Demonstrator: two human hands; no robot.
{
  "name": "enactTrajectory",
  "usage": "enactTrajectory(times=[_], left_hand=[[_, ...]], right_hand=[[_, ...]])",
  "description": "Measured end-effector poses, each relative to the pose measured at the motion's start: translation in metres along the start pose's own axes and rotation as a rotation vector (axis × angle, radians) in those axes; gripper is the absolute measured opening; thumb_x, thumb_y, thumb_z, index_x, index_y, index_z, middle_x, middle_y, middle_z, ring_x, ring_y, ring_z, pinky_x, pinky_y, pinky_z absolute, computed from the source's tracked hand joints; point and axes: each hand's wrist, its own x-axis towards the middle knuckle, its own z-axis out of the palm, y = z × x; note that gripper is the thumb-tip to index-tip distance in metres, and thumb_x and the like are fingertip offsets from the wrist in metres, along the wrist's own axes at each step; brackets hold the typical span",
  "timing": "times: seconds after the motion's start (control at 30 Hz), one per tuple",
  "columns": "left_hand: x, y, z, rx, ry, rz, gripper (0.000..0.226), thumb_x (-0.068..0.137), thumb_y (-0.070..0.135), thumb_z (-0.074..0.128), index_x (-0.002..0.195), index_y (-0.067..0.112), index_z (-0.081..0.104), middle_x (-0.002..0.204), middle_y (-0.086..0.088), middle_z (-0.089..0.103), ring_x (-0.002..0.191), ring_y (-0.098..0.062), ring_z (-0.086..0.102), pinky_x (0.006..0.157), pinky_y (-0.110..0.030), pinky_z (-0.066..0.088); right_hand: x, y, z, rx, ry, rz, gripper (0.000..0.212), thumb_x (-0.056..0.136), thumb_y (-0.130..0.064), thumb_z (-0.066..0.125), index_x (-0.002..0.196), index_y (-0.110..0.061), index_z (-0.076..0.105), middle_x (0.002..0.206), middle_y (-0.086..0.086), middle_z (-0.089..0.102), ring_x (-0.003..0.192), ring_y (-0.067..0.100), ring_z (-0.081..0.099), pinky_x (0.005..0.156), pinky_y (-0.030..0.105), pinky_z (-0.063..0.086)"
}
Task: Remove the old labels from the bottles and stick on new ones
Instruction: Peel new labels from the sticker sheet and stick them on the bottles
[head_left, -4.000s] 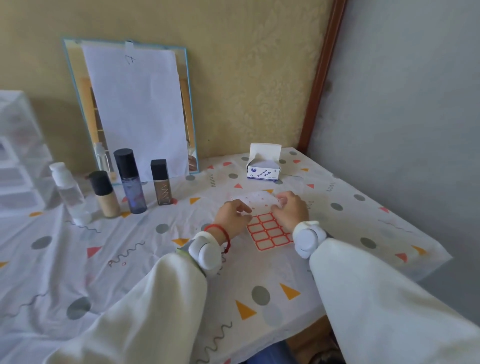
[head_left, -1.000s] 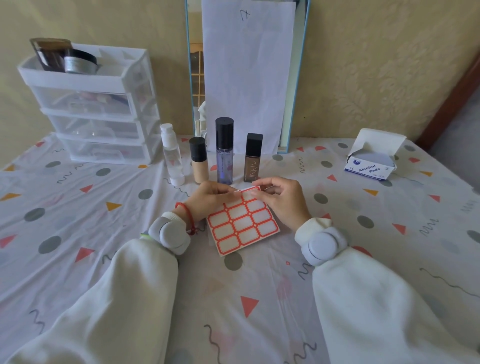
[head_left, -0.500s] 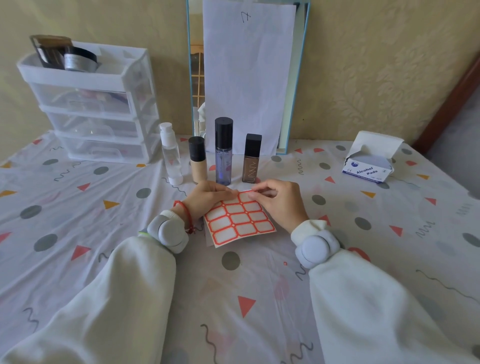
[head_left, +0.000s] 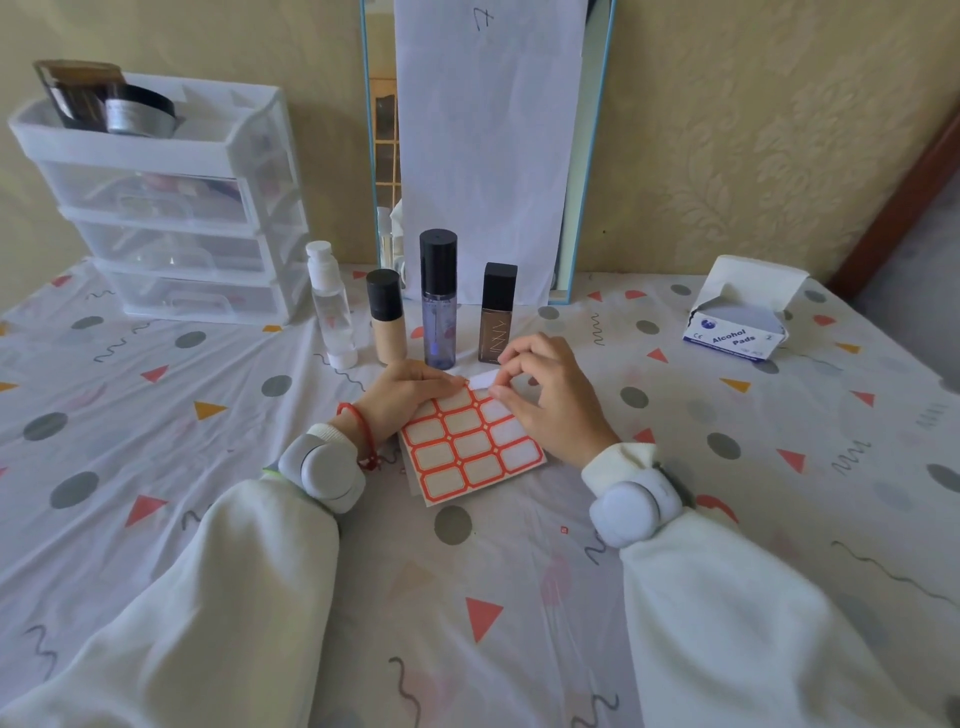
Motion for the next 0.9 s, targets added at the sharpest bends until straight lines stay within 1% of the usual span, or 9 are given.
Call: enactTrajectory(times=[0.07,0.2,0.33,0.4,0.47,0.6,0.73,0.8,0.9], left_hand=[[0.001,-0.001,0.000,-0.002,0.009,0.009,0.015,0.093,0.023,0.059,0.082,0.024,0.068,0.073,0.005,0.070,0.059,-0.009,0.070,0.055,-0.020,0.057],[0.001,-0.001,0.000,0.048,-0.015,0.029,0.016,0.093,0.023,0.059,0.081,0.026,0.068,0.071,0.007,0.069,0.056,-0.007,0.069,0.052,-0.017,0.054],[0.003,-0.003,0.000,0.184,-0.010,0.084,0.011,0.093,0.024,0.059,0.086,0.027,0.067,0.077,0.008,0.068,0.059,-0.005,0.068,0.052,-0.014,0.053],[0.002,-0.004,-0.001,0.208,-0.009,0.135,0.010,0.091,0.022,0.061,0.090,0.027,0.069,0.077,0.012,0.068,0.060,-0.002,0.068,0.051,-0.011,0.051],[0.001,-0.004,-0.001,0.202,-0.027,0.168,0.011,0.089,0.022,0.065,0.087,0.031,0.070,0.075,0.017,0.068,0.062,0.000,0.068,0.052,-0.011,0.050],[0.000,-0.005,0.001,0.236,-0.038,0.225,0.012,0.083,0.025,0.072,0.083,0.036,0.067,0.072,0.014,0.071,0.067,-0.004,0.070,0.056,-0.013,0.053],[0.002,-0.007,0.003,0.287,-0.011,0.280,0.014,0.082,0.025,0.073,0.077,0.037,0.066,0.081,0.015,0.069,0.075,-0.006,0.069,0.066,-0.015,0.055],[0.002,-0.007,0.002,0.314,-0.017,0.291,0.016,0.082,0.024,0.073,0.076,0.038,0.066,0.082,0.015,0.068,0.078,-0.006,0.067,0.069,-0.015,0.054],[0.003,-0.008,0.001,0.314,-0.003,0.294,0.016,0.083,0.024,0.072,0.076,0.038,0.066,0.081,0.017,0.067,0.076,-0.003,0.066,0.063,-0.010,0.051]], right_hand=[[0.000,-0.001,-0.002,0.024,-0.022,0.000,0.011,0.084,-0.019,0.072,0.078,-0.013,0.065,0.100,-0.013,0.049,0.099,0.001,0.042,0.079,0.011,0.041],[0.001,-0.004,-0.006,0.156,-0.114,0.120,0.011,0.086,-0.018,0.070,0.079,-0.018,0.061,0.106,-0.013,0.048,0.100,0.002,0.044,0.082,0.000,0.034],[0.002,-0.007,-0.014,0.363,-0.145,0.242,0.015,0.089,-0.018,0.066,0.078,-0.025,0.058,0.109,-0.010,0.053,0.100,0.002,0.052,0.083,0.003,0.040],[0.002,-0.008,-0.015,0.491,-0.080,0.315,0.012,0.089,-0.022,0.066,0.080,-0.025,0.059,0.108,-0.007,0.057,0.102,0.003,0.055,0.083,0.006,0.041],[0.002,-0.008,-0.015,0.633,0.030,0.432,0.010,0.087,-0.029,0.068,0.088,-0.022,0.062,0.107,-0.006,0.063,0.102,0.002,0.057,0.082,0.012,0.042],[0.008,-0.001,-0.017,0.909,0.130,0.525,0.019,0.086,-0.017,0.068,0.104,-0.022,0.062,0.103,-0.013,0.071,0.102,0.002,0.064,0.088,0.022,0.045],[0.019,0.005,-0.018,0.942,0.178,0.552,0.037,0.077,-0.021,0.071,0.111,-0.026,0.060,0.123,-0.002,0.064,0.117,0.011,0.058,0.101,0.031,0.042],[0.027,0.006,-0.017,0.932,0.192,0.582,0.048,0.072,-0.023,0.072,0.117,-0.024,0.055,0.125,0.003,0.062,0.117,0.011,0.057,0.101,0.031,0.044],[0.042,0.013,-0.013,0.850,0.172,0.605,0.058,0.076,-0.013,0.074,0.124,-0.024,0.044,0.128,0.005,0.059,0.117,0.012,0.057,0.097,0.027,0.046]])
